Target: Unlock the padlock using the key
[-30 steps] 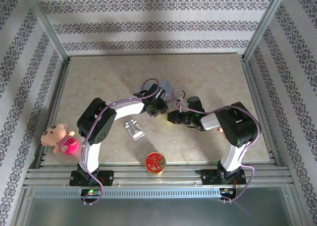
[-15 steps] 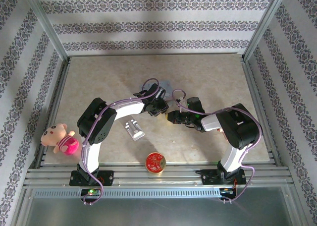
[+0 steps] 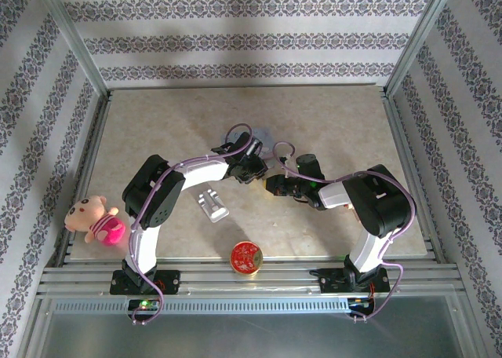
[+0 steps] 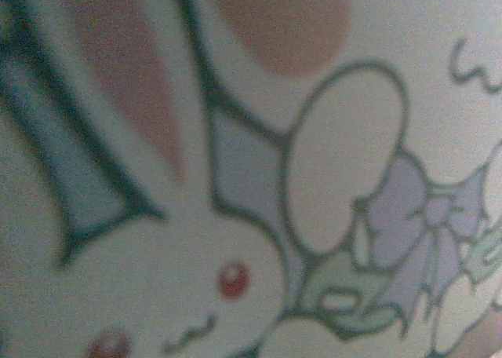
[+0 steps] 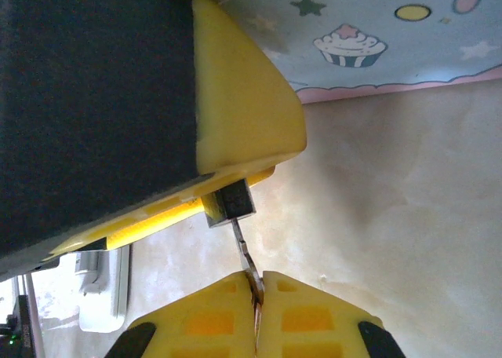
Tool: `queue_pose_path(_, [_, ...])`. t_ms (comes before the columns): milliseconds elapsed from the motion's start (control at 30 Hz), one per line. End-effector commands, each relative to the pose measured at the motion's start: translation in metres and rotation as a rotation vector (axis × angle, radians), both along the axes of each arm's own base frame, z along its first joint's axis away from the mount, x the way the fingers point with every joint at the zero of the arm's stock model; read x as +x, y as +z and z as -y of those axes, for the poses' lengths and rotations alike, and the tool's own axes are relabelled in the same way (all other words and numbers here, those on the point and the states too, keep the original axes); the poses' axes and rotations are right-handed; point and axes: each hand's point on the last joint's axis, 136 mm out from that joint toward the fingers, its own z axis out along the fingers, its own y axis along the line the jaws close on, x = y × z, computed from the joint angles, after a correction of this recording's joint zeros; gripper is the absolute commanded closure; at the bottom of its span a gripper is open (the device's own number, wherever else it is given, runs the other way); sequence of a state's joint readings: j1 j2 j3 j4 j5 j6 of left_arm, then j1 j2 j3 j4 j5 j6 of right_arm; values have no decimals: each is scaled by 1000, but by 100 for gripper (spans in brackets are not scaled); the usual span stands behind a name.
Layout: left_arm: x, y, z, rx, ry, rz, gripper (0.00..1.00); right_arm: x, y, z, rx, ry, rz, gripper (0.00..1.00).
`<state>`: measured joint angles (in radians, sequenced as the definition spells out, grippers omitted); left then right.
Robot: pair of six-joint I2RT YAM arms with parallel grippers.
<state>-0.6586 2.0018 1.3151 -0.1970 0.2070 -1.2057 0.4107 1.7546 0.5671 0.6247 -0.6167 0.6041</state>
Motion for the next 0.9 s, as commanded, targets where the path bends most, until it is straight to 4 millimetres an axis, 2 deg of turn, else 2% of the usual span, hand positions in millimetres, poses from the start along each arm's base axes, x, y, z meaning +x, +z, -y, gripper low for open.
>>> queue_pose_path(0, [-16, -17, 1, -19, -13, -95, 94, 16, 24, -2, 31, -37, 100, 100])
queue_pose_path(233, [-15, -20, 2, -23, -9, -103, 94, 14, 26, -5, 45, -34, 103, 100])
queue_pose_path(867, [-21, -22, 2, -35, -17, -119, 94, 22, 40, -10, 64, -36, 133, 100])
